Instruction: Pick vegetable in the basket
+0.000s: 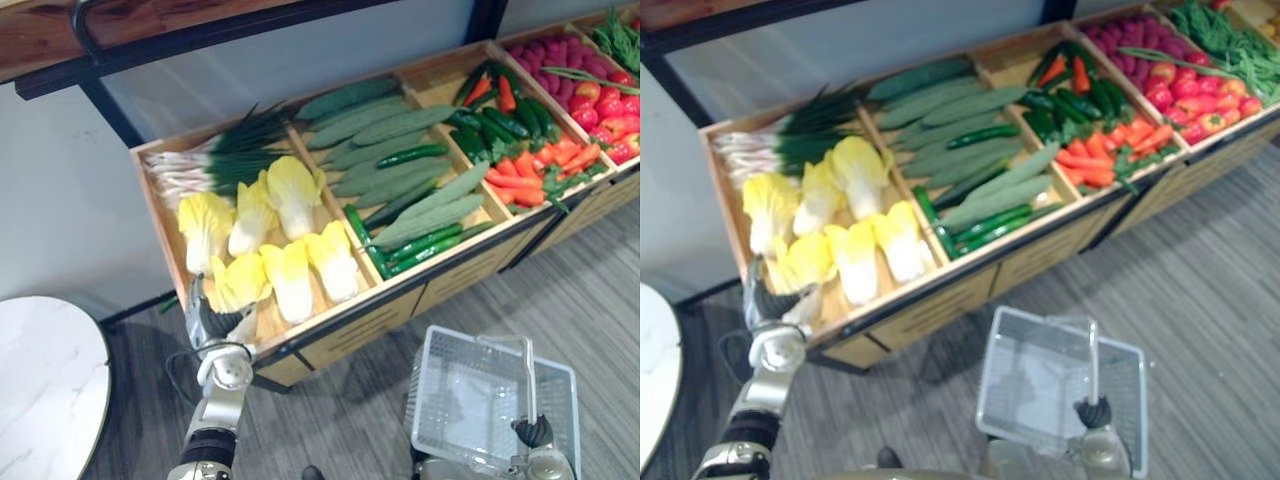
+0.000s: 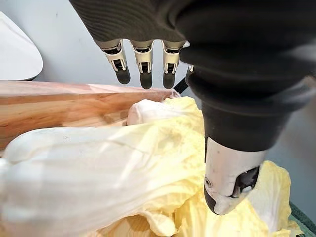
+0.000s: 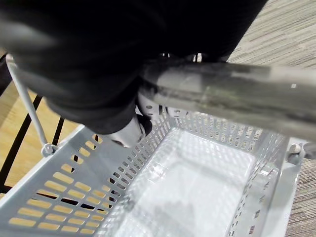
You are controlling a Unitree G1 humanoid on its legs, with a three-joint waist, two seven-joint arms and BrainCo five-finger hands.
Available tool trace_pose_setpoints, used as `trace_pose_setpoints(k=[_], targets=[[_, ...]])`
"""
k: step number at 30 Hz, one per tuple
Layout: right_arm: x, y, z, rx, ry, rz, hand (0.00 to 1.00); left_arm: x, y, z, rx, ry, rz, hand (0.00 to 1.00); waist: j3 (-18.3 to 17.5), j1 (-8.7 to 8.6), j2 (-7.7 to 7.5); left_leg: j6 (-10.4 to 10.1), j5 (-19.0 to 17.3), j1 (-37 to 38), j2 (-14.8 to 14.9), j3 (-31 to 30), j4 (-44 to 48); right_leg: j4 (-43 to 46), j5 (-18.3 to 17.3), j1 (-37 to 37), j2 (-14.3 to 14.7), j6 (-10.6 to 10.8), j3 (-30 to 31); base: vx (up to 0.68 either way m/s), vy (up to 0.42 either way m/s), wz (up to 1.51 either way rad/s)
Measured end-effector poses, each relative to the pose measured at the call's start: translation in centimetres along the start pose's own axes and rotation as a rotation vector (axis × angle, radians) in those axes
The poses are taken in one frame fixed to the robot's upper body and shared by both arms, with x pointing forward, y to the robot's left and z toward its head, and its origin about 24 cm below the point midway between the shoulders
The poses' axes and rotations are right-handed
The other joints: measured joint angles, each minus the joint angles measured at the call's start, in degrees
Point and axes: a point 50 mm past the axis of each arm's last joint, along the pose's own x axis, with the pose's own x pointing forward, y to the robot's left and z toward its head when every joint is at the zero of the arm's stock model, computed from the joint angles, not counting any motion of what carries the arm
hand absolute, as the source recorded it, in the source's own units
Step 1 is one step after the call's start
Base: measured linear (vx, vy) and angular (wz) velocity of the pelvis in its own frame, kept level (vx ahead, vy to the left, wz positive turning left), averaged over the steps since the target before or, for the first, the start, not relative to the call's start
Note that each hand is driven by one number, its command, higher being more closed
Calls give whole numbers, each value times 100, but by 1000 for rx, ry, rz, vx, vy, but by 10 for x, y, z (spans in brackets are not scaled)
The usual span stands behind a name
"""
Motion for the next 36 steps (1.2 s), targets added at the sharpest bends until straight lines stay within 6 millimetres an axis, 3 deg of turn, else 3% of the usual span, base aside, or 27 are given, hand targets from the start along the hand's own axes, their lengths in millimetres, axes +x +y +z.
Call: trace_pose_setpoints(k=[14,24,36], targets=[[1,3,9,-16,-39,-8,100,-4,-4,-15,36,61,7,0,129,8,-40,-24,-16,-58,1,173,-1,79,1,-205,20,0,199,-11,-30,-6],[6,4,24,-7,-83,-19,100,7,-8,-3,8,52,36,0,353,18,-48,-24,-15,-257,-7,271,-1,142,3,-490,20,0,275,-4,-35,-5],[8,7,33,-17,-113,-28,100,15,-5,-9,-18,146,97,0,468,22,-50,-24,-15,-321,-16,337,4,183,3,-605,-17,1,325,-1,-29,-2]])
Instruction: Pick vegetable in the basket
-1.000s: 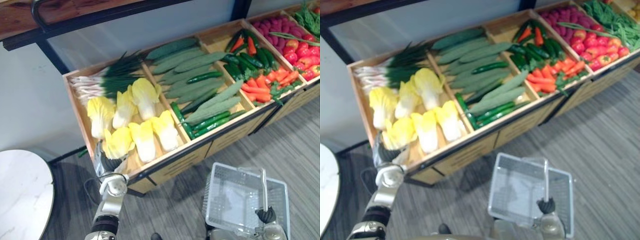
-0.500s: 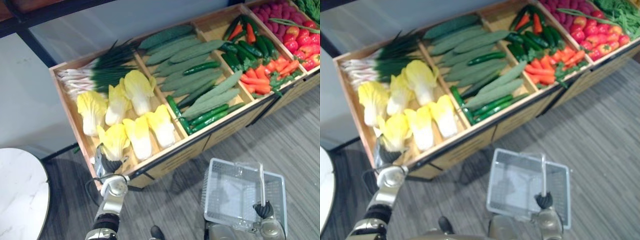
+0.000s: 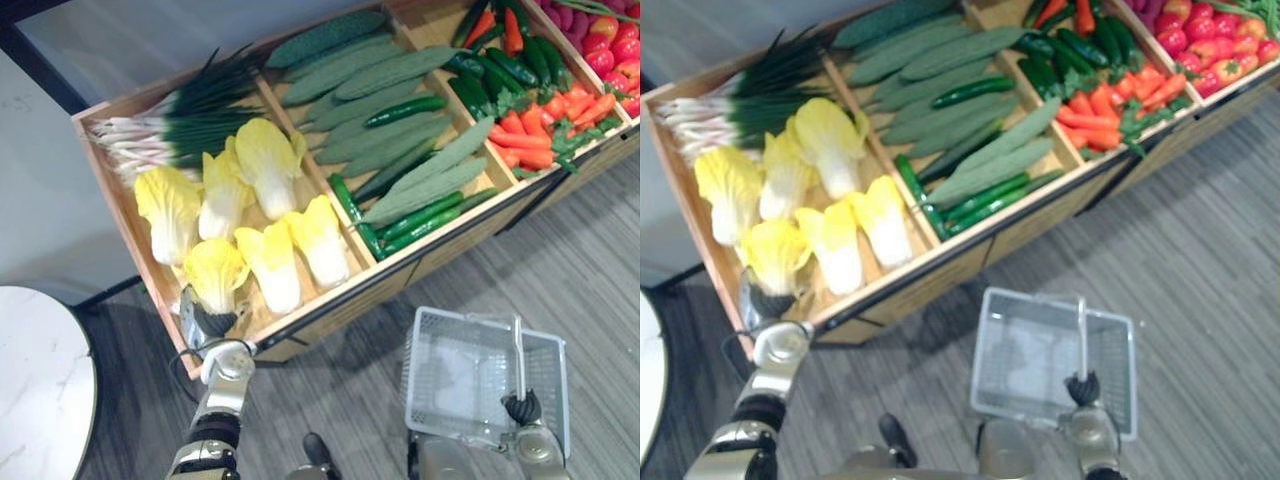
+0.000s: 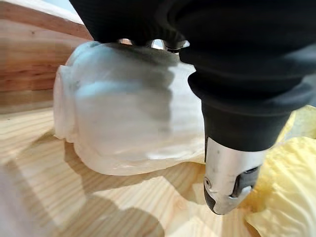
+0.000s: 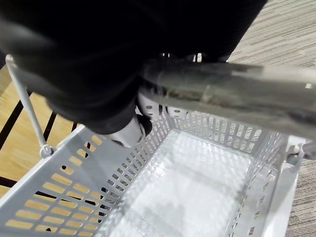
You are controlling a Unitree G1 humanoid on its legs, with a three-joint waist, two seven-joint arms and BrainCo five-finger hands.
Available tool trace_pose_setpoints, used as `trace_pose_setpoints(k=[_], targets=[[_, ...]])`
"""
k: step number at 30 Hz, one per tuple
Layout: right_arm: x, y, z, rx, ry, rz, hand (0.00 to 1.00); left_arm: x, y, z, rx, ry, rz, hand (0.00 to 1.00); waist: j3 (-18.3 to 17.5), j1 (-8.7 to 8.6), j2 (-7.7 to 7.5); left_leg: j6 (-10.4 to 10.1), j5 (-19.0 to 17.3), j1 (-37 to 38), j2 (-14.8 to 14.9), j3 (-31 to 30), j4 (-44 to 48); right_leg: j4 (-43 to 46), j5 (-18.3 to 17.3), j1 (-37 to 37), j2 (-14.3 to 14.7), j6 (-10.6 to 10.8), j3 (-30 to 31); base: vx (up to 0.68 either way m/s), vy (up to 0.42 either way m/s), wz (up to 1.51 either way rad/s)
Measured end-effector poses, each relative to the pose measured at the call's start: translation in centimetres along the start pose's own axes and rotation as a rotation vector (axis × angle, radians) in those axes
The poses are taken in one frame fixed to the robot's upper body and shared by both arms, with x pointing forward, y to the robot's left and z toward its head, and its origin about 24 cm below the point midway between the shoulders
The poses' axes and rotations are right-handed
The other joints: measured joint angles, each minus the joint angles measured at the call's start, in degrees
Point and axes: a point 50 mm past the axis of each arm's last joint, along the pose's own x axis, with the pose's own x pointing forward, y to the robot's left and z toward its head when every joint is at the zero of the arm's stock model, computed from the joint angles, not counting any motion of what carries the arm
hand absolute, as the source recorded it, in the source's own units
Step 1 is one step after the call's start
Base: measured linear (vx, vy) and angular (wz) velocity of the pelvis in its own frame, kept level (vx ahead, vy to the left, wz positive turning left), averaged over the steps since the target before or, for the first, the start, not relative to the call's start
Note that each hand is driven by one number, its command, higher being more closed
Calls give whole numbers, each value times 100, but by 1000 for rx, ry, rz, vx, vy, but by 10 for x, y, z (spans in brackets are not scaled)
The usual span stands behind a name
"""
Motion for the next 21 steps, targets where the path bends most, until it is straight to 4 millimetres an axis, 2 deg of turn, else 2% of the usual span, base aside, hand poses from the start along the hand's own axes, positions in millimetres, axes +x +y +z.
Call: trace_pose_setpoints(k=[5,6,21], targets=[[0,0,0,2,3,-3,100,1,0,-8,8,67,21,0,16,-8,-2,-3,-2,45,0,98,10,0,0,0,8,0,86,-23,-41,-8],[1,0,0,3,3,-4,100,2,1,-12,14,88,23,100,49,-6,-2,-8,-6,97,0,108,9,1,0,36,12,0,105,-15,-38,-6],[3,-6,-2,-6,23,1,100,7,5,-23,113,104,-26,100,77,-18,8,-87,-63,396,-2,229,3,-41,8,249,50,13,228,-21,-35,-6]])
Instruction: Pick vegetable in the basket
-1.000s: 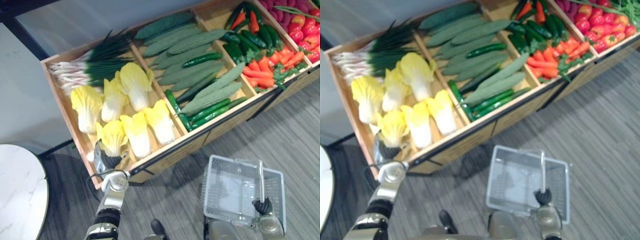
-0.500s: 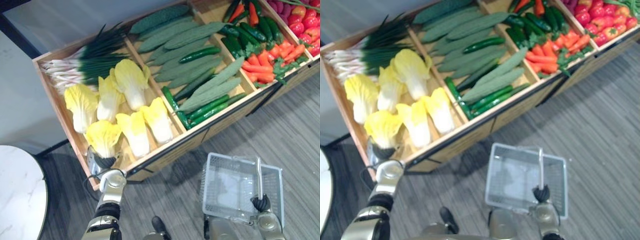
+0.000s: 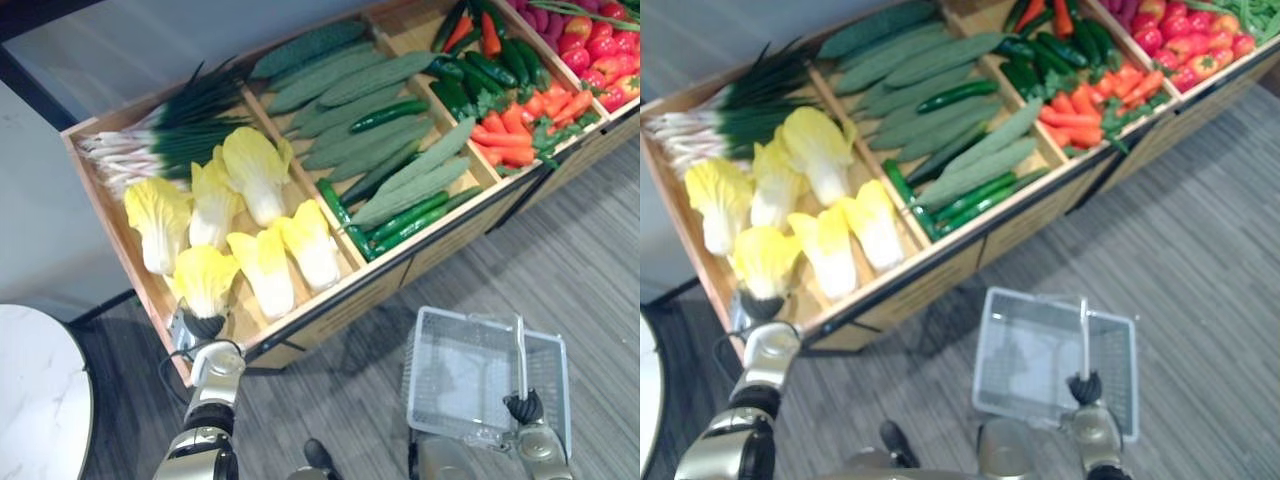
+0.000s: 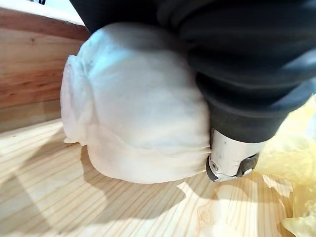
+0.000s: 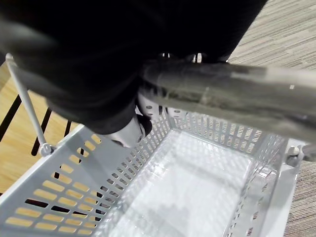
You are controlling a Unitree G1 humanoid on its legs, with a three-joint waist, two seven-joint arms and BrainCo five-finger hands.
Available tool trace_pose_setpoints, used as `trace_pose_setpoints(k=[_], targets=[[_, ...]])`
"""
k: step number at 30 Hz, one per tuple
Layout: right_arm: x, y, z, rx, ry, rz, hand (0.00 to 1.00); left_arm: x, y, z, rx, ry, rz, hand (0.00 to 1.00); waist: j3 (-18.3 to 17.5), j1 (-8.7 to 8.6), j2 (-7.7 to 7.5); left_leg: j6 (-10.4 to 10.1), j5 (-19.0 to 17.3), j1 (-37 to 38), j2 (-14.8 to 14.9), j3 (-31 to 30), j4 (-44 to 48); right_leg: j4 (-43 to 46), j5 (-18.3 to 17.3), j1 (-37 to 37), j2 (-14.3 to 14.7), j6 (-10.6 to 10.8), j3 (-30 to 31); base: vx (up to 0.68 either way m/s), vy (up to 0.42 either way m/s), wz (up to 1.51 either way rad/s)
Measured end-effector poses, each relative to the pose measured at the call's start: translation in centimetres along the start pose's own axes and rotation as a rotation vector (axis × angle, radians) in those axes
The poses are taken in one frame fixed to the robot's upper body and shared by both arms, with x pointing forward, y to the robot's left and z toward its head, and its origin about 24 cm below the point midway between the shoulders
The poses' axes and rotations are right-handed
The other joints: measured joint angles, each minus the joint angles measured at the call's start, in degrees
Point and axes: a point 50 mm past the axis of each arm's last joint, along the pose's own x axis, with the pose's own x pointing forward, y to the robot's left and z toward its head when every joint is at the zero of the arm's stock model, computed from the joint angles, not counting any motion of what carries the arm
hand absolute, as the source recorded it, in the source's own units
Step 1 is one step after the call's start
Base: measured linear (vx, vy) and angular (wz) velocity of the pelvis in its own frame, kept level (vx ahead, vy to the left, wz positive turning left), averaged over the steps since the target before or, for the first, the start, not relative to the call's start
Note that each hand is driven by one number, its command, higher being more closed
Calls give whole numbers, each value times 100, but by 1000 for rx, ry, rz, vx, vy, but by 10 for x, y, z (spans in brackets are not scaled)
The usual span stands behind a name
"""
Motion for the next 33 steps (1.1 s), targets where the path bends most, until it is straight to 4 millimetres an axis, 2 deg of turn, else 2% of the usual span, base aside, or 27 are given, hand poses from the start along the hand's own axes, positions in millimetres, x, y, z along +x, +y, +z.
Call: trace_pose_setpoints(k=[8,9,11,14,17,19,22,24,25,27,33], targets=[[2,-9,-6,-7,34,-7,100,0,-4,3,-3,-7,-51,100,-5,-54,12,9,-5,44,-32,-162,-4,-109,39,177,-55,22,-138,-28,-35,11],[2,-12,-9,10,57,-22,100,-8,-11,10,-60,-25,-90,100,-9,-124,20,13,-2,72,-54,-347,-4,-175,40,359,-98,27,-335,-2,-63,53],[0,-13,-14,19,71,-29,100,-25,-18,12,-122,-34,-123,100,-13,-122,20,15,0,55,-68,-460,-4,-174,41,400,-111,28,-428,-6,-44,35],[-1,-13,-18,46,91,-41,100,-37,-19,21,-171,-84,-131,100,-24,-111,25,20,3,56,-67,-504,-2,-171,41,452,-129,28,-495,-5,-22,15],[-8,-15,-33,66,135,-58,100,-62,-15,37,-287,-161,-125,100,-104,-67,84,21,4,138,-52,-622,1,-159,40,597,-153,28,-610,6,-17,19],[-13,-15,-41,66,160,-60,100,-73,-16,47,-336,-196,-133,100,-126,44,90,21,4,271,-31,-600,3,-142,39,739,-139,27,-616,-17,-25,6],[-15,-11,-43,58,165,-45,100,-76,-13,50,-358,-206,-119,100,-317,54,78,21,3,295,8,-586,-6,-88,24,743,-129,37,-619,-58,-29,1],[-18,-10,-47,37,172,-42,100,-81,-10,57,-401,-219,-101,100,-406,110,70,60,-28,288,17,-580,-42,-68,-50,740,-143,78,-631,-92,-53,5],[-21,-9,-51,29,181,-38,100,-84,-9,63,-428,-228,-95,100,-439,192,61,62,-26,282,16,-564,-74,-67,-55,741,-139,79,-629,-121,-54,4],[-22,-7,-53,27,185,-33,100,-85,-6,68,-447,-247,-71,100,-493,209,35,70,-19,285,12,-564,-106,-59,-56,740,-145,77,-632,-89,-35,2],[-33,1,-63,30,214,-13,100,-88,13,90,-516,-334,24,100,-804,319,-113,81,56,306,-18,-559,-211,-65,-53,730,-153,77,-636,-22,-18,0]])
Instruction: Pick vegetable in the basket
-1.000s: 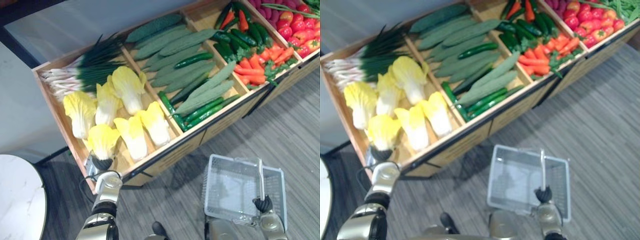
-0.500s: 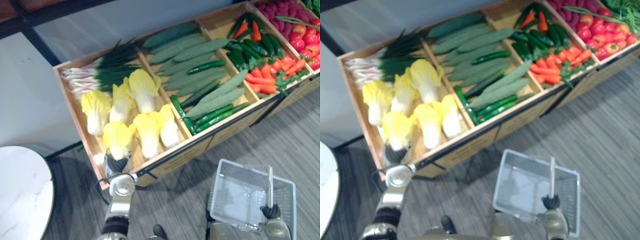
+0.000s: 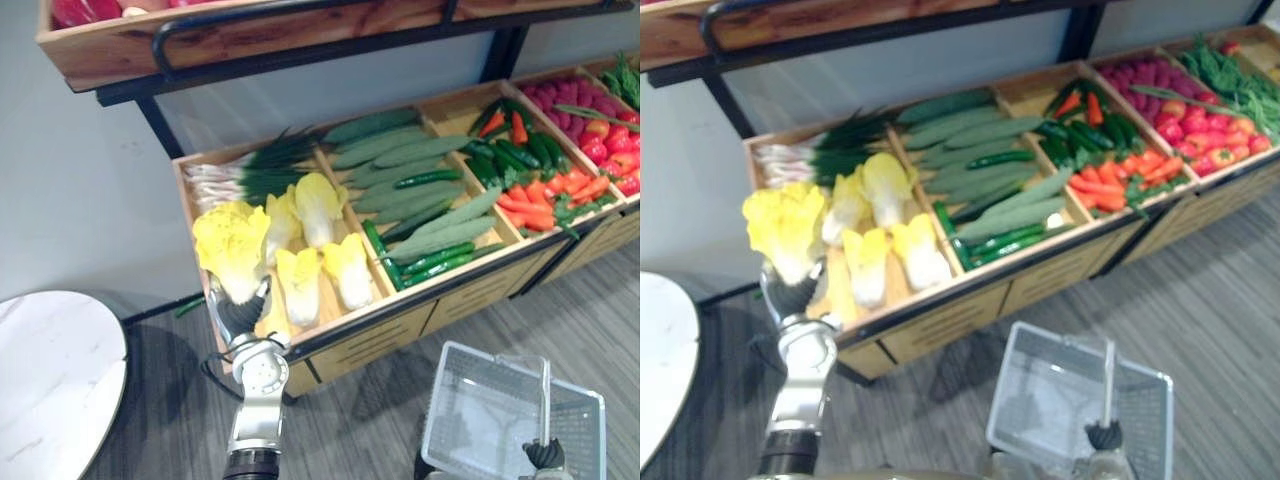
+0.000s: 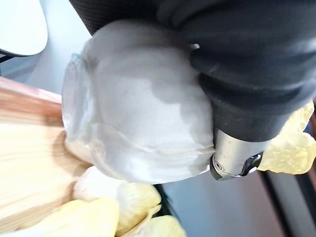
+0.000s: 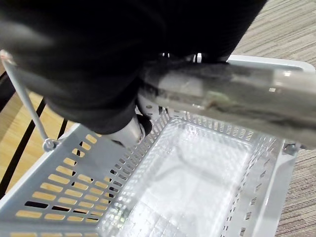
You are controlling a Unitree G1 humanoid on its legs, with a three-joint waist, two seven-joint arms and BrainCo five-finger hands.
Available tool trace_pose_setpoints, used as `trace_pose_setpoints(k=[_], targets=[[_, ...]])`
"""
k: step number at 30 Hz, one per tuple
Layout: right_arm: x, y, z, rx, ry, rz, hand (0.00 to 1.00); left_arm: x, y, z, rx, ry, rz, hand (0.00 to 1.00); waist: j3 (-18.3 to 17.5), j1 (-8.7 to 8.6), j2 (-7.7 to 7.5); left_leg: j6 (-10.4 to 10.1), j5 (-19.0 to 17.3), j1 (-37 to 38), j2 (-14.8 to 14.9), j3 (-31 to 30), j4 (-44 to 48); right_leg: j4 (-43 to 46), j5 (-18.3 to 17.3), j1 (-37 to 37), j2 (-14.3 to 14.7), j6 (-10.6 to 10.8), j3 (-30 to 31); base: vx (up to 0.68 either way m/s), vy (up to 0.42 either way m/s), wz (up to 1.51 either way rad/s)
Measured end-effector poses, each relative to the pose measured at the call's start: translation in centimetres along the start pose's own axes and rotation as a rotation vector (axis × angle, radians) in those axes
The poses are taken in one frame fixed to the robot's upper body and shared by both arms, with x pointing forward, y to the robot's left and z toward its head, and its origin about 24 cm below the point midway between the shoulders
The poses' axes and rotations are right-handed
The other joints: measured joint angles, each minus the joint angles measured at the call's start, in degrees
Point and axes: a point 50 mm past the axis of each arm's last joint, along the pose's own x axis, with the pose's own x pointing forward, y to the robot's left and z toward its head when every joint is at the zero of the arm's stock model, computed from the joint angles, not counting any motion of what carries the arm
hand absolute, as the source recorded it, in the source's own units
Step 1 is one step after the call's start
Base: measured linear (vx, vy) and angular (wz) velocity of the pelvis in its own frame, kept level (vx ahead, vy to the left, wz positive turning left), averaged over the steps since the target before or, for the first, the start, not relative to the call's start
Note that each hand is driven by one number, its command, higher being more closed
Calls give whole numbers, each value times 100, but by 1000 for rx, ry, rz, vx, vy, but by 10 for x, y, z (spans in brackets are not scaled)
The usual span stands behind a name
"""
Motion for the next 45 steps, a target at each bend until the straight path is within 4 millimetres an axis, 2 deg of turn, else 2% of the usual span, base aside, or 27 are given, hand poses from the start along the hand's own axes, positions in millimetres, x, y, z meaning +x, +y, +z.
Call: trace_pose_setpoints(k=[3,6,9,10,12,13,14,15,17,19,21,22,24,25,31,35,40,43,45], targets=[[-1,2,0,-3,-1,10,100,0,0,14,-11,-68,9,100,-87,5,-121,6,16,6,-4,1,-1,0,2,2,-1,1,-3,0,0,0],[1,1,3,-23,-19,21,100,-5,-12,27,-19,-157,-107,100,-123,5,-182,5,15,44,-6,89,-1,0,11,-6,16,10,76,14,-19,-12],[8,-13,15,-72,-75,27,100,-14,-24,41,-12,-280,-267,100,-140,-8,-185,-45,-25,135,-10,393,-4,15,29,-110,94,26,395,-34,-33,-83],[21,-61,44,-221,-202,-27,100,-27,-33,56,-6,-449,-501,100,-145,-69,-175,-119,-100,346,3,1034,-1,14,142,-313,253,13,1064,-83,-54,-151],[24,-80,59,-281,-262,-47,100,-37,-40,59,-24,-501,-634,100,-149,-191,-169,-123,-125,378,6,1209,-6,8,197,-396,319,7,1261,-55,-49,-100],[24,-83,60,-295,-269,-47,100,-39,-41,60,-23,-507,-654,100,-149,-225,-169,-124,-126,396,6,1236,-6,1,204,-400,331,7,1302,-14,-43,-41],[23,-85,64,-347,-293,-35,100,-41,-42,60,-28,-513,-679,100,-152,-336,-156,-146,-161,508,18,1381,12,16,216,-411,385,-2,1416,0,-32,-47],[23,-85,69,-374,-316,-25,100,-42,-42,60,-29,-517,-693,100,-155,-320,-147,-164,-175,556,24,1511,22,20,237,-433,424,-7,1545,-12,-28,-89],[17,-87,108,-484,-473,11,100,-48,-42,61,-71,-515,-826,100,-152,-300,-90,-260,-299,739,30,2186,103,68,319,-561,609,-5,2121,-50,-16,-130],[12,-94,125,-572,-556,22,100,-55,-48,65,-95,-540,-961,100,-136,-306,-65,-304,-429,805,60,2505,264,62,368,-601,695,-5,2369,-58,-38,-94],[2,-102,149,-651,-664,8,100,-72,-56,77,-149,-588,-1118,100,-148,-355,-22,-373,-627,879,199,2840,592,69,403,-602,817,-3,2658,-46,-69,-79],[0,-103,157,-663,-694,5,100,-76,-57,81,-177,-597,-1145,100,-147,-372,-13,-404,-673,916,234,2950,665,85,408,-604,870,-8,2748,-32,-58,-66],[-9,-101,184,-692,-790,3,100,-84,-60,93,-240,-642,-1236,100,-168,-468,23,-489,-781,981,369,3245,917,102,450,-629,1003,-14,2955,-42,-78,-67],[-15,-98,198,-714,-849,6,100,-87,-61,98,-239,-683,-1279,100,-173,-461,53,-533,-822,1034,429,3423,1034,110,479,-652,1103,-35,3101,-47,-84,-66],[-42,-77,242,-828,-1091,73,100,-108,-68,99,-196,-749,-1518,100,-169,-526,220,-676,-918,1215,680,4113,1346,115,582,-714,1425,-99,3538,-39,-58,-47],[-50,-71,247,-887,-1145,114,100,-125,-69,93,-189,-734,-1654,100,-172,-610,230,-716,-944,1236,740,4323,1449,127,614,-767,1505,-113,3664,-47,-45,-20],[-51,-69,247,-956,-1152,136,100,-137,-71,81,-135,-716,-1796,100,-172,-659,231,-738,-959,1317,734,4562,1526,187,623,-781,1551,-99,3811,-53,-30,-17],[-52,-71,247,-983,-1153,136,100,-144,-71,67,-95,-665,-1864,100,-172,-757,231,-742,-964,1330,722,4616,1535,187,626,-789,1557,-96,3843,-60,-46,-6],[-57,-70,253,-984,-1180,132,100,-141,-74,55,-35,-627,-1882,100,-166,-831,257,-741,-962,1420,721,4689,1549,200,626,-789,1583,-96,3847,-46,-54,-14]])
